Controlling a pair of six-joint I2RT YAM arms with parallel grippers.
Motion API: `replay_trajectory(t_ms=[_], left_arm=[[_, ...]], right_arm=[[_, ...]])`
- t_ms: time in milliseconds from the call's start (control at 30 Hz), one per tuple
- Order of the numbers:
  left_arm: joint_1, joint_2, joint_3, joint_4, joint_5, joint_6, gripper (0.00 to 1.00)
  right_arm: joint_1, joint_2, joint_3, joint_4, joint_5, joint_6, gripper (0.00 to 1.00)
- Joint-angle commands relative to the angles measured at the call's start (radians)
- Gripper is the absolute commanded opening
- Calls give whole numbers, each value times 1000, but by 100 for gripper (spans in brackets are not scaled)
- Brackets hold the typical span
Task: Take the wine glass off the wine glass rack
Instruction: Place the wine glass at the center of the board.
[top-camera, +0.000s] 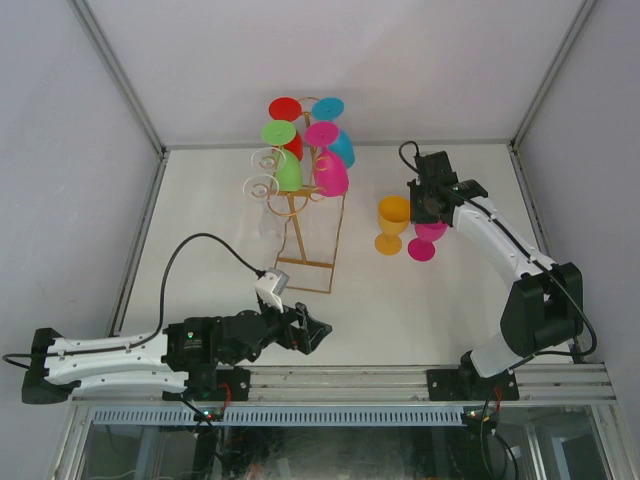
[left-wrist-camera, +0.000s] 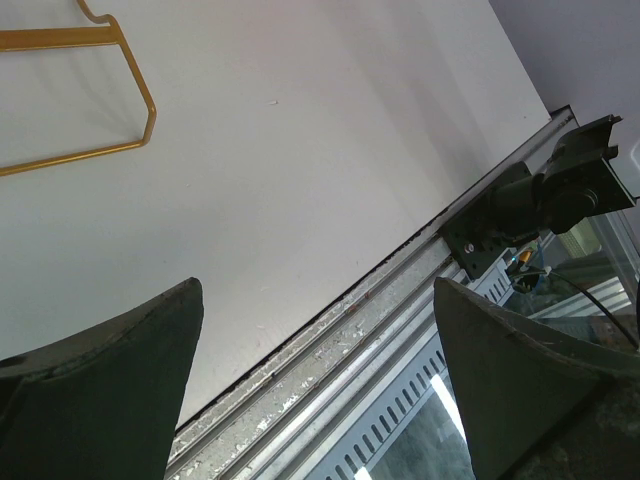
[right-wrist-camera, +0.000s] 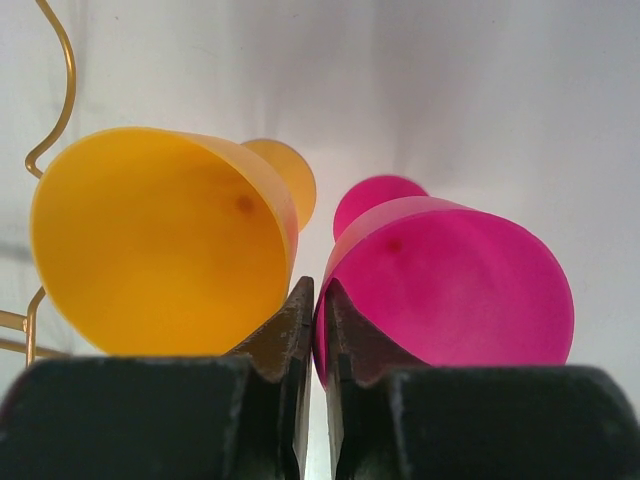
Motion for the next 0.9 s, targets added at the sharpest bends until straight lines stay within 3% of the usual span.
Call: replay_trajectory(t_ms=[0, 867], left_arm=[[4, 0, 66, 45, -1, 23, 100], [4, 23, 81, 48, 24, 23, 100]], right_arm=[[-9, -19, 37, 24, -2, -3, 5], [-27, -40, 37, 43, -68, 5, 10]])
